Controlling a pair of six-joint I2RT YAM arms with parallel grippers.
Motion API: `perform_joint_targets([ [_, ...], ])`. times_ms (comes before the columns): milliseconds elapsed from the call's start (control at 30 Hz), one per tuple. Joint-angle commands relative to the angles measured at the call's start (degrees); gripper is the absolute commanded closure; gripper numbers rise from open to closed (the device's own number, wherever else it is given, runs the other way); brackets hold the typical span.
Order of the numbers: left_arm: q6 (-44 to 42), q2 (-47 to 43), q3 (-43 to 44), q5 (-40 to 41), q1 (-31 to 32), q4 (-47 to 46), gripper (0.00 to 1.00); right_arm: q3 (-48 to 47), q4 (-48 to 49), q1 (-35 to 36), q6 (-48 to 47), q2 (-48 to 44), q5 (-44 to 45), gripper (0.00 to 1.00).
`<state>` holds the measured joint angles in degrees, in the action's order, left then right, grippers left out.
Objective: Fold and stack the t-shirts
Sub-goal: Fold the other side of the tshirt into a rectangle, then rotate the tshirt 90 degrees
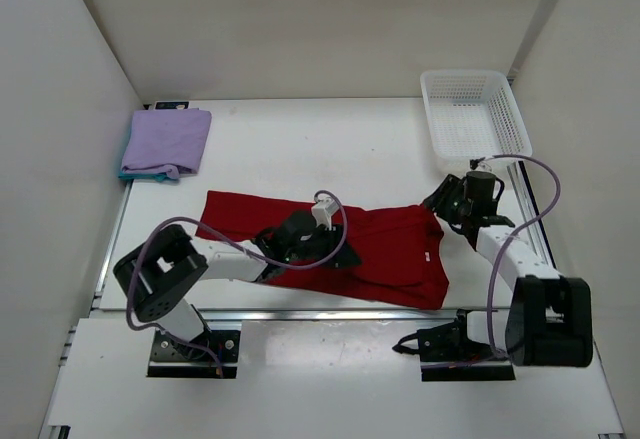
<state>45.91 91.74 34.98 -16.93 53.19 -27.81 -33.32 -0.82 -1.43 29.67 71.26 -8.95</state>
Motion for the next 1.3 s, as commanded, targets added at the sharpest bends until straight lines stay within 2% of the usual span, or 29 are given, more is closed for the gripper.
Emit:
perform_joint_targets([
  [0, -2.6, -7.1, 1.0, 1.2, -1.1, 2.9, 0.56, -0.2, -2.1, 3.6, -1.1, -4.7, 2.9, 0.68],
  [33, -3.0, -8.1, 0.4, 1.5, -1.6, 3.6, 0.56, 0.9, -2.3, 5.9, -0.8, -6.1, 2.7, 0.71],
  [100, -3.5, -11.7, -1.8, 1.2, -3.9, 4.4, 0.56, 3.6, -2.3, 10.2, -0.1, -7.4, 1.9, 0.91],
  [167, -2.8, -14.5, -5.1, 0.1, -6.1, 4.3, 0.57, 6.1, -1.8, 15.0, 1.2, -6.3, 2.2, 1.00],
  [267, -1.7, -19.0, -9.5, -2.0, -9.4, 3.6, 0.57, 6.8, -0.5, 20.6, 2.2, -0.8, 1.1, 1.00],
  [400, -3.1, -23.8, -11.2, -1.7, -11.3, 6.9, 0.56, 2.3, 2.7, 20.2, 1.6, 9.9, -1.8, 1.00],
  [433, -3.2, -25.0, -11.7, -1.7, -12.1, 7.5, 0.56, -1.7, 2.8, 19.5, 0.3, 12.6, -2.8, 1.00],
  [533, -2.7, -27.5, -13.6, -2.5, -14.3, 7.4, 0.57, -20.4, -3.8, 16.9, -4.2, 28.5, -6.8, 1.00],
  [600, -3.0, -29.0, -14.7, -3.2, -16.3, 9.0, 0.56, -43.6, -10.0, 16.1, -7.8, 44.1, -10.1, 1.00],
  [633, -3.2, -30.5, -14.9, -3.0, -17.8, 10.7, 0.56, -50.7, -15.8, 16.1, -8.3, 48.1, -11.9, 1.00],
  [700, -4.1, -33.2, -15.6, -2.8, -20.1, 14.4, 0.56, -83.1, -25.4, 17.5, -10.5, 63.1, -15.3, 1.00],
  [733, -4.2, -34.9, -16.2, -2.6, -21.7, 15.2, 0.56, -102.3, -32.5, 18.4, -11.6, 70.3, -16.2, 1.00],
  [767, -4.2, -36.8, -16.3, -2.4, -23.0, 16.4, 0.56, -113.0, -38.8, 19.9, -12.3, 74.2, -15.7, 0.93],
  [800, -4.3, -37.4, -16.9, -2.6, -24.4, 17.4, 0.57, -128.2, -38.9, 20.9, -11.1, 79.6, -14.9, 0.87],
  [833, -4.4, -38.6, -17.1, -2.0, -24.7, 18.0, 0.56, -116.3, -35.0, 21.4, -8.9, 71.7, -19.0, 0.76],
  [867, -4.7, -39.5, -17.1, -2.1, -25.1, 19.3, 0.56, -111.1, -27.5, 21.9, -7.8, 67.9, -21.4, 0.69],
  [900, -5.1, -40.3, -17.3, -1.1, -25.0, 20.1, 0.56, -101.3, -23.0, 22.6, -7.5, 60.4, -20.9, 0.64],
  [933, -5.3, -40.7, -18.0, -0.7, -24.8, 20.5, 0.56, -93.4, -20.5, 24.2, -9.4, 53.7, -19.8, 0.62],
  [967, -4.9, -41.6, -19.2, -0.7, -24.9, 20.6, 0.55, -89.5, -19.6, 24.9, -10.8, 47.3, -16.9, 0.58],
  [1033, -3.6, -42.9, -21.4, -1.5, -25.5, 18.8, 0.56, -74.2, -16.7, 27.8, -12.9, 38.9, -14.7, 0.57],
  [1067, -2.7, -43.7, -22.8, -1.7, -25.9, 18.1, 0.56, -65.8, -15.2, 28.7, -12.4, 33.8, -13.5, 0.62],
  [1100, -1.8, -45.0, -23.9, -1.8, -26.2, 17.4, 0.56, -56.3, -12.6, 29.5, -12.4, 28.7, -11.8, 0.74],
  [1133, -1.8, -46.0, -24.3, -2.1, -26.5, 17.2, 0.56, -51.8, -9.4, 30.3, -11.9, 26.2, -9.8, 0.86],
  [1200, -1.3, -46.7, -24.4, -2.1, -26.4, 16.7, 0.55, -36.5, -6.0, 30.4, -10.3, 19.1, -6.6, 1.00],
  [1267, -1.6, -46.8, -23.7, -2.0, -25.6, 17.0, 0.56, -28.6, -3.8, 28.9, -9.5, 16.2, -6.8, 1.00],
])
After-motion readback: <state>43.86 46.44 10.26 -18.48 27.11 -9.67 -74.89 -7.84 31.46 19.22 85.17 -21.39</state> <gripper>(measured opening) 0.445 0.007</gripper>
